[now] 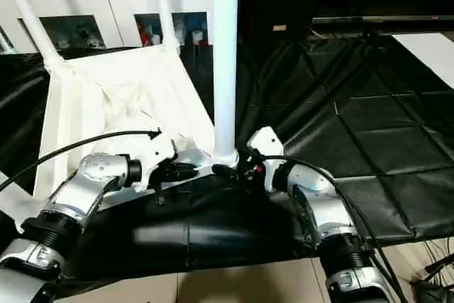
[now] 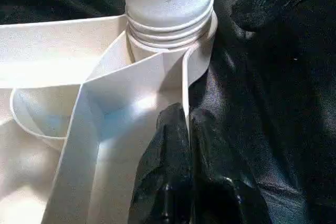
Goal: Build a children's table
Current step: Rotate leg to tighten
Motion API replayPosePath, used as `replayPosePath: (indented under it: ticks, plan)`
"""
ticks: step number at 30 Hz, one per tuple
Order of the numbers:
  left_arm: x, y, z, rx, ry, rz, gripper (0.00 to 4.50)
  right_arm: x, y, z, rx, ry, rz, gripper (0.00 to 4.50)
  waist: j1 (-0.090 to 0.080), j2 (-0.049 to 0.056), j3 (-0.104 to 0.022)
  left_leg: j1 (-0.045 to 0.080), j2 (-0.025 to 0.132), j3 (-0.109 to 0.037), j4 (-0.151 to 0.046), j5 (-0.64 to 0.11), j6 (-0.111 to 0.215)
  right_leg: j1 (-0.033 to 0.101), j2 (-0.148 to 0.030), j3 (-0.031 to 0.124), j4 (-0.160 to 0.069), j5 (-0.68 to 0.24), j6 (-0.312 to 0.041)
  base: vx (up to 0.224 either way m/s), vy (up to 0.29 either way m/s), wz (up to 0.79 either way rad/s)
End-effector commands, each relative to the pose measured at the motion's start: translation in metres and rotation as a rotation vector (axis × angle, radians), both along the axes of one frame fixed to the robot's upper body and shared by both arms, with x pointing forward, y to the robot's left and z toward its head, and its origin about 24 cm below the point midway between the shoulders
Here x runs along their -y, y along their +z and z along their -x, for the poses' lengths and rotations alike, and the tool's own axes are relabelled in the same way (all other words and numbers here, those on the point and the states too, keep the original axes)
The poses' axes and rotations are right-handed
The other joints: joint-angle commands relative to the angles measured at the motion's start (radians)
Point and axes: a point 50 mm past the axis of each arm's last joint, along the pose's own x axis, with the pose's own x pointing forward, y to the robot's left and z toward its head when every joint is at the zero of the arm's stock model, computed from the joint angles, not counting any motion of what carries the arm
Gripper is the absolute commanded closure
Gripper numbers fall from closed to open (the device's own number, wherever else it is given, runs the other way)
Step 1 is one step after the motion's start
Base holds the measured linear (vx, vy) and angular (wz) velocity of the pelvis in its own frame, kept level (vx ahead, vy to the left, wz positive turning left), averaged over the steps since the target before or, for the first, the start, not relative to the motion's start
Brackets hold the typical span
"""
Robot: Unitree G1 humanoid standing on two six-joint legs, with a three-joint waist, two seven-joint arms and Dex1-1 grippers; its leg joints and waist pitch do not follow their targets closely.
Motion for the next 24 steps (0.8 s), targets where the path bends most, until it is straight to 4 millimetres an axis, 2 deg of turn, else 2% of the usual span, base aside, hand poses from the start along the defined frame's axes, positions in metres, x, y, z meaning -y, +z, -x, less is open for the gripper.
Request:
replayPosePath:
  ticks: [1,24]
  plan:
    - [0.0002,-0.0199,0.0103,-0.077,-0.009,-0.033,4.5,-0.0093,-0.0067,0.005,-0.033,0.051,0.016,0.64,0.008,-0.014,-0.059,0.004,0.043,-0.018,-0.053,-0.151,0.109,0.051,-0.049,0.029,-0.051,-0.057,-0.271,0.0,0.0,0.0]
    - [0.0002,-0.0199,0.0103,-0.077,-0.009,-0.033,4.5,-0.0093,-0.0067,0.005,-0.033,0.051,0.016,0.64,0.008,-0.014,-0.059,0.004,0.043,-0.018,-0.053,-0.149,0.111,0.051,-0.049,0.029,-0.05,-0.054,-0.272,0.0,0.0,0.0]
